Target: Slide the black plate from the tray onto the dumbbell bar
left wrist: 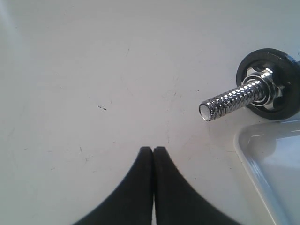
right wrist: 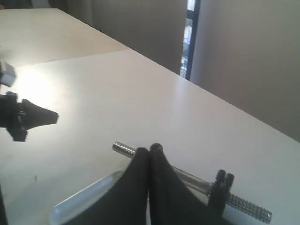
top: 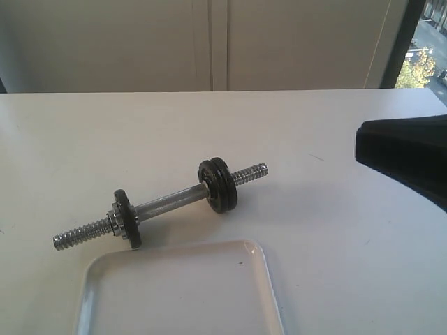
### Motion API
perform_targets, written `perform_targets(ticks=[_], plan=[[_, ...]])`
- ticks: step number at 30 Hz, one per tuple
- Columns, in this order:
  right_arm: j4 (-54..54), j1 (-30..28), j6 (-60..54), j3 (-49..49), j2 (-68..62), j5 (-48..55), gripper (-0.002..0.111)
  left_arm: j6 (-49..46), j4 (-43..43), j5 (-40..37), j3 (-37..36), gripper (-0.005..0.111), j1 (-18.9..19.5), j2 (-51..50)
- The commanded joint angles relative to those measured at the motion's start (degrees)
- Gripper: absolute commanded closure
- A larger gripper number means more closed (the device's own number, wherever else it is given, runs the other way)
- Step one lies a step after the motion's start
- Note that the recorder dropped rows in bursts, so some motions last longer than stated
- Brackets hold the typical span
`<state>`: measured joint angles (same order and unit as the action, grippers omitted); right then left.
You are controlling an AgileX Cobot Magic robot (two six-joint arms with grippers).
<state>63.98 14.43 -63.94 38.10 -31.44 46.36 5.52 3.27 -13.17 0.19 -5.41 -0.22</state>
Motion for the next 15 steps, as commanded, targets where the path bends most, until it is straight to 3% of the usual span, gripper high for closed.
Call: perform_targets(ticks=[1,7,15], plan=[[0.3,4.6,-0.4,-0.3,5.4,-0.4,0.108,0.5,0.1,-0.1,-0.2,0.107,0.1,0.2],[0.4,9.4,0.0,-0.3,13.4,-0.4,0.108,0.5,0.1,-0.1,-0.2,0.107,0.1,0.2],[0.4,9.7,10.2,-0.3,17.6,-0.2,0.108,0.5,0.1,-0.1,-0.2,0.107,0.1,0.2]])
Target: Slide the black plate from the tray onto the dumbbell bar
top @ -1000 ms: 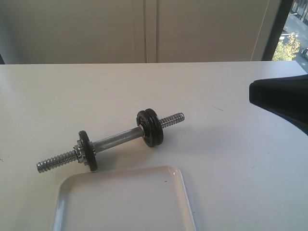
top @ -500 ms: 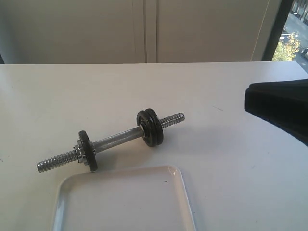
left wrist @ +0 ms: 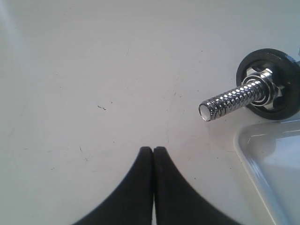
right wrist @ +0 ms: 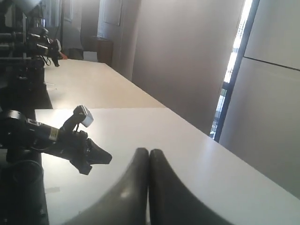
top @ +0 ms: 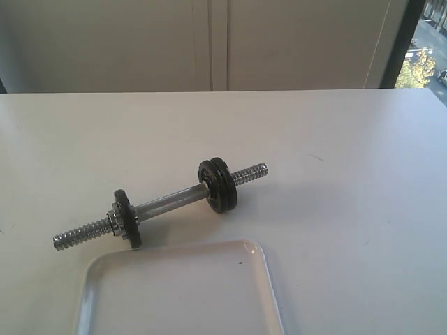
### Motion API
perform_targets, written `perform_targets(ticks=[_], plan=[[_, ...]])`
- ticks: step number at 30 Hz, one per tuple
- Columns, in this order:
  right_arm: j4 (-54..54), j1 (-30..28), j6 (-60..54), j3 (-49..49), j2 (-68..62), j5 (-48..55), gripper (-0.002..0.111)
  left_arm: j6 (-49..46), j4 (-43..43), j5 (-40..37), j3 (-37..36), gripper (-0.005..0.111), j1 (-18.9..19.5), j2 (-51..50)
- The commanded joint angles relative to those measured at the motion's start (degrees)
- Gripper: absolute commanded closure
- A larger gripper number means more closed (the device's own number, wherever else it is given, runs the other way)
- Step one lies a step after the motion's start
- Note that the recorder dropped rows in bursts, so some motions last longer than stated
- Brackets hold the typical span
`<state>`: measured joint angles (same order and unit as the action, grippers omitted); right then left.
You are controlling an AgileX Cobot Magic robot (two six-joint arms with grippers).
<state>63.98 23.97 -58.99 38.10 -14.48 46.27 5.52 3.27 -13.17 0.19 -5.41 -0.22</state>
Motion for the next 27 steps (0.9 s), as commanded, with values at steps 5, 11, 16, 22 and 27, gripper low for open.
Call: perform_targets(ticks=[5,11,16,22,27], plan=[[0.9,0.1,6.8,-5.2,0.7,-5.6,0.108,0.5,0.1,-0.1,-0.2,0.107,0.1,0.2],[-0.2,0.0,6.8,-16.7,2.8,-16.6,0.108,0.5,0.1,-0.1,-0.2,0.107,0.1,0.2],[-12.8,0.0,6.8,-22.1,7.2,-17.9,0.108,0.5,0.1,-0.1,-0.2,0.107,0.1,0.2],[-31.4,0.0,10.9,-29.7,11.5,-14.6,0.108,0.5,0.1,-0.1,-0.2,0.107,0.1,0.2],[-44.6,-1.7,28.6,-36.1,14.5,-22.5,0.108,0.5,0.1,-0.1,-0.2,0.107,0.1,0.2]])
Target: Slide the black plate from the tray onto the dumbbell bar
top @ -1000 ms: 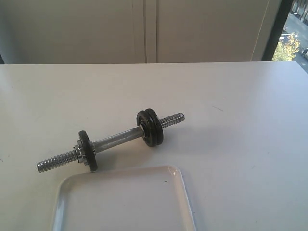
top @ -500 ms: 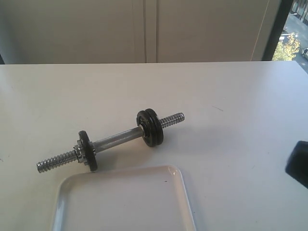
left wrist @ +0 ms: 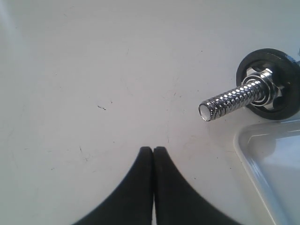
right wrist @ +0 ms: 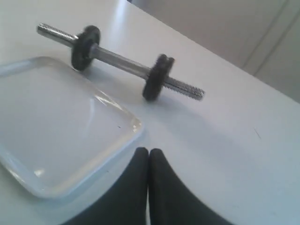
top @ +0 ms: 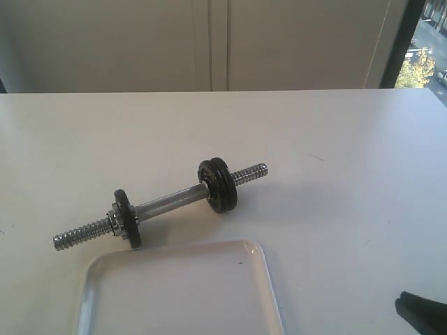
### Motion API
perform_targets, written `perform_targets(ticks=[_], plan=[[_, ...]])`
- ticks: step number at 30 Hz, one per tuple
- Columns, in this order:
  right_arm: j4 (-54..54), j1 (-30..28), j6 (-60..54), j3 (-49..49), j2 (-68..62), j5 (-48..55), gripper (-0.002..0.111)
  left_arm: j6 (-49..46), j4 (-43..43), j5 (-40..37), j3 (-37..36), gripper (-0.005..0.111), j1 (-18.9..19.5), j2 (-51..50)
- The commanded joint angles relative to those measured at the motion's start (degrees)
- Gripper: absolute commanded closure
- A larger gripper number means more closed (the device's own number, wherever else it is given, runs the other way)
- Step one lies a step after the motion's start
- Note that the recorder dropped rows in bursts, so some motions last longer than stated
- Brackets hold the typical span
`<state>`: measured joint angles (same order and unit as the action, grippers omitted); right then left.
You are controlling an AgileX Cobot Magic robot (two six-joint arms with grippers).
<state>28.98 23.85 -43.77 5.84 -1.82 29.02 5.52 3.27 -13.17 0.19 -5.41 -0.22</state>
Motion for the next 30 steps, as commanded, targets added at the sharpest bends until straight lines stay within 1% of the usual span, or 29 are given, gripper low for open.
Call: perform_targets(ticks=[1,5,7,11,12,13,14,16,18,21,26,28,30], plan=[[-12.9,-2.2,20.1,-5.1,1.8,-6.8,0.108,0.5,0.1,-0.1,-0.2,0.107,0.1,0.2],[-26.2,-5.8,54.1,-5.8,1.8,-9.4,0.108,0.5,0.1,-0.1,-0.2,0.107,0.1,0.2],[-30.1,-7.9,61.8,-5.8,1.8,-9.4,0.108,0.5,0.1,-0.2,-0.2,0.107,0.1,0.2],[-30.4,-12.5,61.7,-5.8,1.8,-9.4,0.108,0.5,0.1,-0.2,-0.2,0.107,0.1,0.2],[-30.4,-15.5,58.8,-5.8,1.8,-9.4,0.108,0.5,0.1,-0.2,-0.2,0.107,0.1,0.2],[-30.4,-17.2,56.7,-5.8,1.8,-9.4,0.108,0.5,0.1,-0.2,-0.2,0.107,0.1,0.2],[-30.4,-20.5,52.5,-5.8,1.8,-9.4,0.108,0.5,0.1,-0.2,-0.2,0.107,0.1,0.2],[-30.5,-23.7,47.7,-5.8,1.8,-9.4,0.108,0.5,0.1,-0.2,-0.2,0.107,0.1,0.2],[-30.5,-25.7,43.8,-5.8,1.8,-9.4,0.108,0.5,0.1,-0.2,-0.2,0.107,0.1,0.2],[-30.5,-26.6,40.5,-5.8,1.8,-9.4,0.108,0.5,0.1,-0.2,-0.2,0.107,0.1,0.2],[-30.5,-26.6,41.8,-5.8,1.8,-9.4,0.108,0.5,0.1,-0.2,-0.2,0.107,0.1,0.2],[-30.5,-25.4,46.1,-5.8,1.8,-9.4,0.108,0.5,0.1,-0.2,-0.2,0.107,0.1,0.2],[-30.5,-22.4,48.7,-5.8,1.8,-9.4,0.108,0.5,0.1,-0.2,-0.2,0.107,0.1,0.2]])
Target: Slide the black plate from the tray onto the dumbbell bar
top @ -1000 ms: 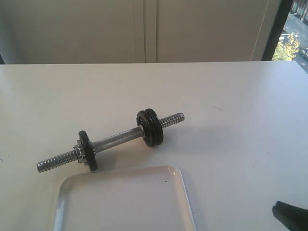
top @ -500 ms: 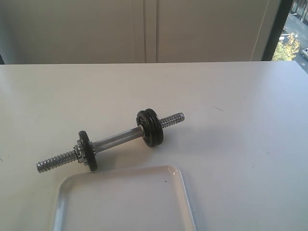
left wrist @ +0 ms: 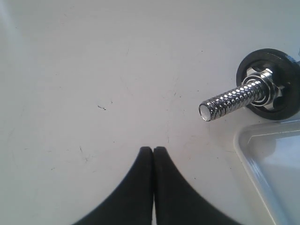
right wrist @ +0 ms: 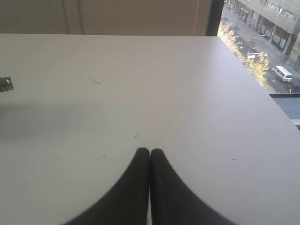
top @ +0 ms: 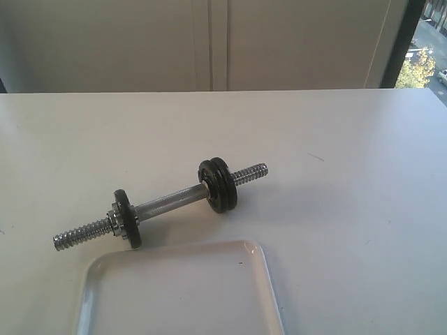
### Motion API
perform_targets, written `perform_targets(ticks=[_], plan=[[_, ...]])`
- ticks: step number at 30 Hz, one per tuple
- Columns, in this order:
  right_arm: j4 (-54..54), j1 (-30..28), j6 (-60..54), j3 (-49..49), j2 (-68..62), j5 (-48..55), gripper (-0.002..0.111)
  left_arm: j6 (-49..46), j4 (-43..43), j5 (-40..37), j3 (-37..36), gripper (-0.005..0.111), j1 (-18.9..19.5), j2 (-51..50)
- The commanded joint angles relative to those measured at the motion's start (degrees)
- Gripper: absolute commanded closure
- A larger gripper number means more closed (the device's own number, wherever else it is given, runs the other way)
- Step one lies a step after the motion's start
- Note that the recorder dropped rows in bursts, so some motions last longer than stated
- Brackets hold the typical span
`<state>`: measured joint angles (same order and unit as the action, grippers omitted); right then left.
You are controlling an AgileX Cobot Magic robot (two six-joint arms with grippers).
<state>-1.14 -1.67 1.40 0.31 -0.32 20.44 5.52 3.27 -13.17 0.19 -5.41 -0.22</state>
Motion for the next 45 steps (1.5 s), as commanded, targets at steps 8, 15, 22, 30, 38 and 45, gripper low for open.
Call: perform_targets(ticks=[8,15,22,30,38,45], plan=[[-0.6,5.7,3.5,-0.3,0.3,-1.2,0.108,0.5,0.1,-0.2,-0.2,0.107,0.1,0.2],[-0.6,5.7,3.5,-0.3,0.3,-1.2,0.108,0.5,0.1,-0.2,-0.2,0.107,0.1,0.2],[-0.6,5.7,3.5,-0.3,0.3,-1.2,0.108,0.5,0.1,-0.2,-0.2,0.107,0.1,0.2],[-0.6,5.7,3.5,-0.3,0.3,-1.2,0.108,0.5,0.1,-0.2,-0.2,0.107,0.1,0.2],[-0.6,5.7,3.5,-0.3,0.3,-1.2,0.108,0.5,0.1,-0.2,-0.2,0.107,0.1,0.2],[-0.6,5.7,3.5,-0.3,0.3,-1.2,0.108,0.5,0.1,-0.2,-0.2,0.107,0.1,0.2]])
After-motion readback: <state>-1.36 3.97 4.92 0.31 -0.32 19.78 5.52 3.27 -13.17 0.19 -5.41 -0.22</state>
